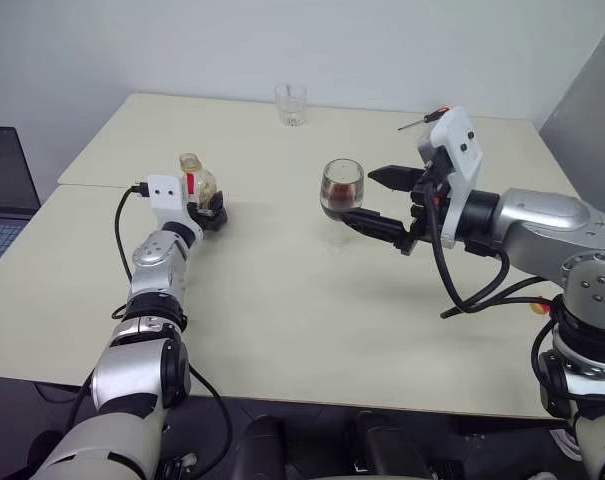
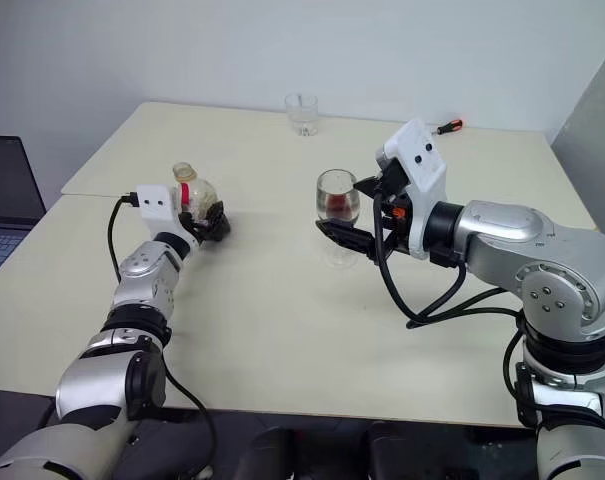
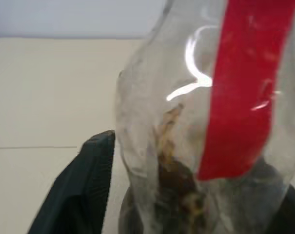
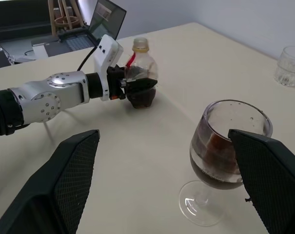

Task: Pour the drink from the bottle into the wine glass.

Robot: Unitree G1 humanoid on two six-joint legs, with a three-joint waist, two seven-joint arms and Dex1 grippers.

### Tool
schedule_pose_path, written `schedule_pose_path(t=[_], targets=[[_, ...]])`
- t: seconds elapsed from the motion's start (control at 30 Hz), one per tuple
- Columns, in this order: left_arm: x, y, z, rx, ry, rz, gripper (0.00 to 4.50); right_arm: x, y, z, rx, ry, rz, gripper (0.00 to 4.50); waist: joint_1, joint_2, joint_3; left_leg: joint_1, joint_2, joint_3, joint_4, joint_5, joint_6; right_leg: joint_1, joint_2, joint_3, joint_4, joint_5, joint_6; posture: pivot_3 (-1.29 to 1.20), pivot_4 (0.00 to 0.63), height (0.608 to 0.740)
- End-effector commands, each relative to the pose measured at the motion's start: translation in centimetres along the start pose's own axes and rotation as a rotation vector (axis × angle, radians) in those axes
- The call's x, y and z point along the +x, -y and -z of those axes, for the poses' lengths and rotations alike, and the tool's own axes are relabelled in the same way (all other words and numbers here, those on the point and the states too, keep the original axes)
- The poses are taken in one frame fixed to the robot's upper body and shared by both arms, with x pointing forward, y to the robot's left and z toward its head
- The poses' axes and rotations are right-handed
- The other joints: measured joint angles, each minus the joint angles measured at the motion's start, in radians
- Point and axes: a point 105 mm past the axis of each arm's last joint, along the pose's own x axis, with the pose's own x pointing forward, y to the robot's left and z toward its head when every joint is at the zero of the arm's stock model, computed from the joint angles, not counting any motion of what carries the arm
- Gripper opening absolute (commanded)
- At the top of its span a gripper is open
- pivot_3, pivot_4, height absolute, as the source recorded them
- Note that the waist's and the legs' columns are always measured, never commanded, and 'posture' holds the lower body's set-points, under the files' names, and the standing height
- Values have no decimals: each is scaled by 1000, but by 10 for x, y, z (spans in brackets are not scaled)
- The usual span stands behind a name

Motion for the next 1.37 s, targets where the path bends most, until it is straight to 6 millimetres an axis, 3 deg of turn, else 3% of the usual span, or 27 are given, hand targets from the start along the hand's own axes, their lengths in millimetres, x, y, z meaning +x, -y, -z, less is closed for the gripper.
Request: schedule_pose_path(t=[0.03,0.3,0.47,0.6,0.77,0.9,1.0,1.13,1.23,1.37], targets=[[-2,-6,-14,28,49,-16,4491,-2,-2,-12,-38,44,-3,4500,0,0,0,0,0,0,0,0,0,0,0,0,0,0,0,0,150,740],[-12,-9,-6,48,16,2,4491,-1,-5,-12,-47,48,-12,4500,0,0,0,0,0,0,0,0,0,0,0,0,0,0,0,0,150,740],[-33,-7,-3,36,-28,123,4491,-9,0,-8,-50,15,-6,4500,-2,0,0,1,1,0,-1,0,0,0,0,1,0,0,0,0,150,740],[-61,-20,-22,50,-59,237,4491,-30,9,-3,-55,-22,23,4500,-2,0,0,0,2,0,-1,0,0,0,0,1,-1,0,-1,0,150,740],[-84,-29,-50,79,-85,357,4491,-36,22,9,-65,-77,67,4500,-2,0,0,2,2,0,-2,0,0,0,0,1,0,-1,-2,0,150,740],[-99,-19,-76,124,-93,488,4491,-38,32,10,-79,-85,77,4500,-2,0,0,2,1,0,-3,0,0,0,-1,2,-1,-2,-2,0,150,740],[-118,7,-114,37,-99,684,4491,-49,45,12,-89,-88,93,4500,-2,-2,1,1,1,0,-3,0,0,0,-1,1,-1,-3,1,0,150,740],[-130,25,-147,102,-58,835,4491,-67,57,18,-102,-110,91,4500,3,-1,1,2,0,0,-4,0,0,1,-2,1,-2,-5,2,0,150,740],[-131,26,-157,134,-45,855,4491,-74,65,19,-110,-109,93,4500,0,0,2,3,-1,0,-4,0,0,0,-2,1,-2,-5,2,0,150,740],[-128,23,-154,159,-81,862,4491,-80,76,27,-124,-139,82,4500,-3,0,2,3,1,0,-4,-1,0,0,1,1,-2,-5,1,0,150,740]])
